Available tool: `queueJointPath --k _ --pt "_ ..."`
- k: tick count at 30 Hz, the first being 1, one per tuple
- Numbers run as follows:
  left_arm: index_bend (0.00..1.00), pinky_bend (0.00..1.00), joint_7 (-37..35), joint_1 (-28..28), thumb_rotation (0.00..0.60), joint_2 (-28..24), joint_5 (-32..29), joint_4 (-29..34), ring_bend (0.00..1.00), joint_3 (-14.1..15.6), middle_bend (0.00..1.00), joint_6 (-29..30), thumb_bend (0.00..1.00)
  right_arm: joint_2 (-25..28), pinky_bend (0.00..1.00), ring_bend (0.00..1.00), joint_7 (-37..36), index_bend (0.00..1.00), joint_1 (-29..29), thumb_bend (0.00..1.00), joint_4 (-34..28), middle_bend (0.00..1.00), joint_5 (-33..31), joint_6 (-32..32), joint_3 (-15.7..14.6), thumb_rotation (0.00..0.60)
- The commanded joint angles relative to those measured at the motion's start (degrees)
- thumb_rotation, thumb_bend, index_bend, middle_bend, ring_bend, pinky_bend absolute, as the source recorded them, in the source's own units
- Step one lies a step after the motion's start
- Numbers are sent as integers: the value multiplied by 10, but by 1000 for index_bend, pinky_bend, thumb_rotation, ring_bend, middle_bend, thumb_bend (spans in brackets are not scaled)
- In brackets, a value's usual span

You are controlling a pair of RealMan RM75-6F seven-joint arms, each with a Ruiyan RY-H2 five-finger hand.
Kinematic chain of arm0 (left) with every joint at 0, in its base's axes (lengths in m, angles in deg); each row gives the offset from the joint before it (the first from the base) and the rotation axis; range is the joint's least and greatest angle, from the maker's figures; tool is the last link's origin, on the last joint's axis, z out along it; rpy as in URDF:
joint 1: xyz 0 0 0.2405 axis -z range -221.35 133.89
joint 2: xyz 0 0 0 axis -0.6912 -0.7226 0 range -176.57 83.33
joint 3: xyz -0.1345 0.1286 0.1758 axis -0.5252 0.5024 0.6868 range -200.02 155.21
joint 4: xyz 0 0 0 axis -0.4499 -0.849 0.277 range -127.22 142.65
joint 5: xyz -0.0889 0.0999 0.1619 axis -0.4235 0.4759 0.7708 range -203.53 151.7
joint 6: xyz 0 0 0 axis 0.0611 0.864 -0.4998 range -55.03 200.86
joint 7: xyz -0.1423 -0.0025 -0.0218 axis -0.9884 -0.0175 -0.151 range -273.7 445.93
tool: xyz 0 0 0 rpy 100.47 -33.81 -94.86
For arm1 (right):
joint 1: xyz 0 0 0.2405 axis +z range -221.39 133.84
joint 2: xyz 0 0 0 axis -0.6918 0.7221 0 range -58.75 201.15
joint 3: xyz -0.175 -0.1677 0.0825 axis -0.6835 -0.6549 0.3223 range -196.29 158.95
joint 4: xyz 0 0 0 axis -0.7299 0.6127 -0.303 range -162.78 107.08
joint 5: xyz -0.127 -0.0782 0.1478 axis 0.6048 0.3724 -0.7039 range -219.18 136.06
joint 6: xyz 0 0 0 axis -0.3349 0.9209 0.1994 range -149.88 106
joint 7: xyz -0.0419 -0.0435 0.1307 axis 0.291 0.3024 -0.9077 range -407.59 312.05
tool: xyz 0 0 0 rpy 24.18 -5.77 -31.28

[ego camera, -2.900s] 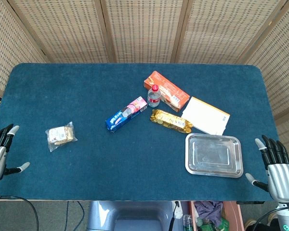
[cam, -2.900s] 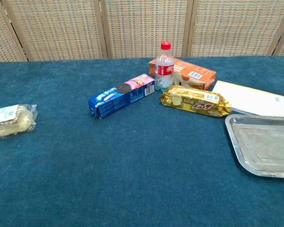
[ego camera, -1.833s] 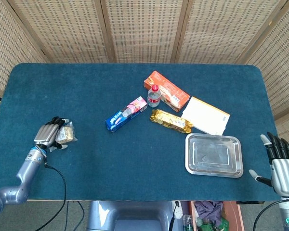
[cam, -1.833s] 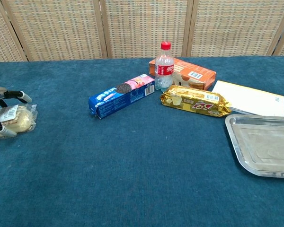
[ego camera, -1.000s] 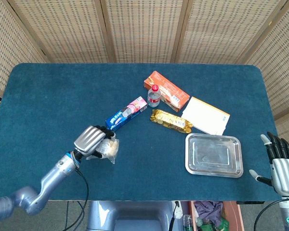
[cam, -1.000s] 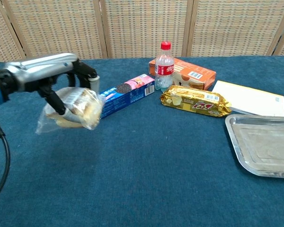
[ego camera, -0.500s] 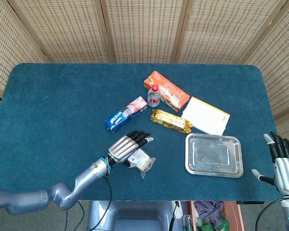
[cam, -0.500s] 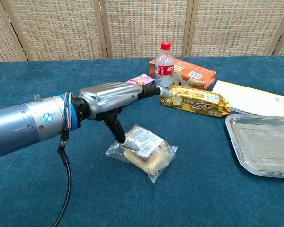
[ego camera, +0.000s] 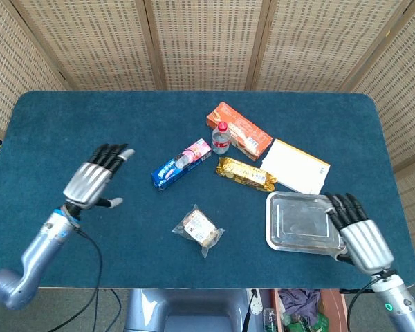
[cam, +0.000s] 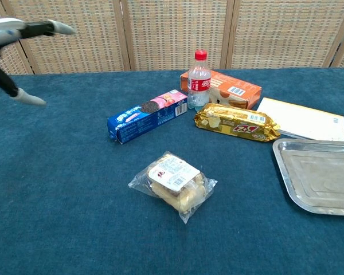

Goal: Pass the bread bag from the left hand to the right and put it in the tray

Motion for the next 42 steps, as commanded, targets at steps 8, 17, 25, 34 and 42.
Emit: queueJointPath --k 8,17,25,34,42 --pt "0 0 -71 -114 600 -55 -34 14 0 28 0 108 0 -57 0 0 95 0 225 0 51 0 234 -161 -1 600" --pt "0 0 -97 -130 600 -46 -39 -14 0 37 0 97 0 -142 0 0 156 0 333 0 15 0 119 -407 55 600" --pt "0 0 -116 -129 600 -36 -37 -37 0 37 0 77 0 -223 0 0 263 0 371 0 22 0 -10 -521 109 600" --pt "0 0 -134 -129 600 -37 -34 -50 0 33 0 67 0 -299 0 0 373 0 398 0 51 0 -137 -554 141 600" --pt "0 0 -148 -131 600 -40 -35 -55 0 28 0 63 0 -332 35 92 459 51 421 0 82 83 -250 -536 137 600"
